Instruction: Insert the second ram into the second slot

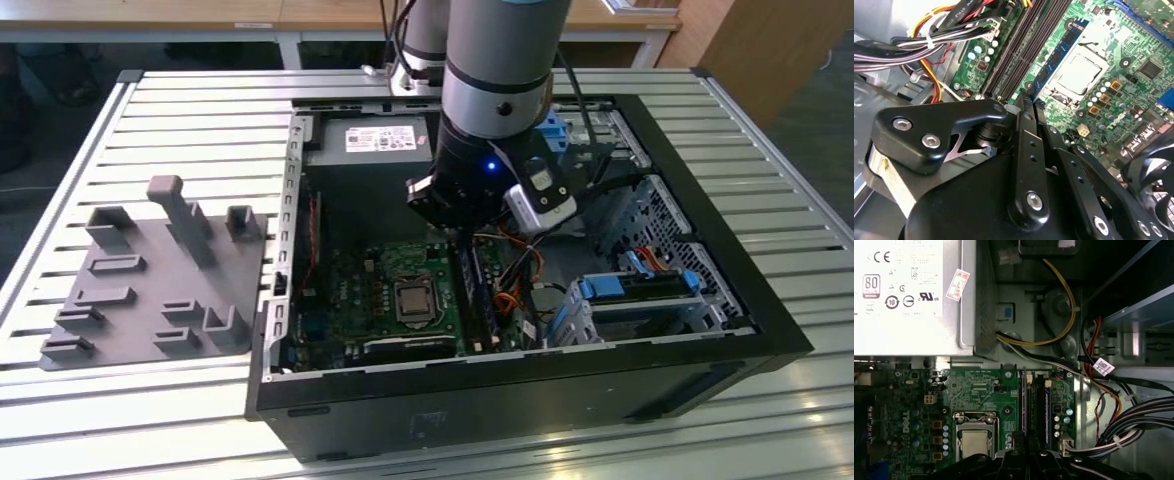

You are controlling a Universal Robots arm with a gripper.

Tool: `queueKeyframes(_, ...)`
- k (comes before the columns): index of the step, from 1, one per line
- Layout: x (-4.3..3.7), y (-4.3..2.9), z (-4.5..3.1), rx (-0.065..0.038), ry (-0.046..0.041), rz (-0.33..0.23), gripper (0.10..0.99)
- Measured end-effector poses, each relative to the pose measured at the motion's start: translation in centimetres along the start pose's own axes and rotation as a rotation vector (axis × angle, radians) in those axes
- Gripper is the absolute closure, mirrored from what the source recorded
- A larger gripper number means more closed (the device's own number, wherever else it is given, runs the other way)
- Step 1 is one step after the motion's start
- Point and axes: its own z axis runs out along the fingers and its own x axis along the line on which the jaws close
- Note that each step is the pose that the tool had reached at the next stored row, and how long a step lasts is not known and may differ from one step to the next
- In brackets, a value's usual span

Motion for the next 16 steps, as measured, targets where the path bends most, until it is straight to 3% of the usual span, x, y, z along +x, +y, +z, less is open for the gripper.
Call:
queueKeyframes(5,-0.08,-0.57,0.60,0.000,0.0013,0.004,0.949)
queueKeyframes(10,-0.08,-0.61,0.65,0.000,0.0017,0.004,0.949)
queueKeyframes(16,-0.10,-1.60,1.08,-0.007,0.0024,0.004,0.949)
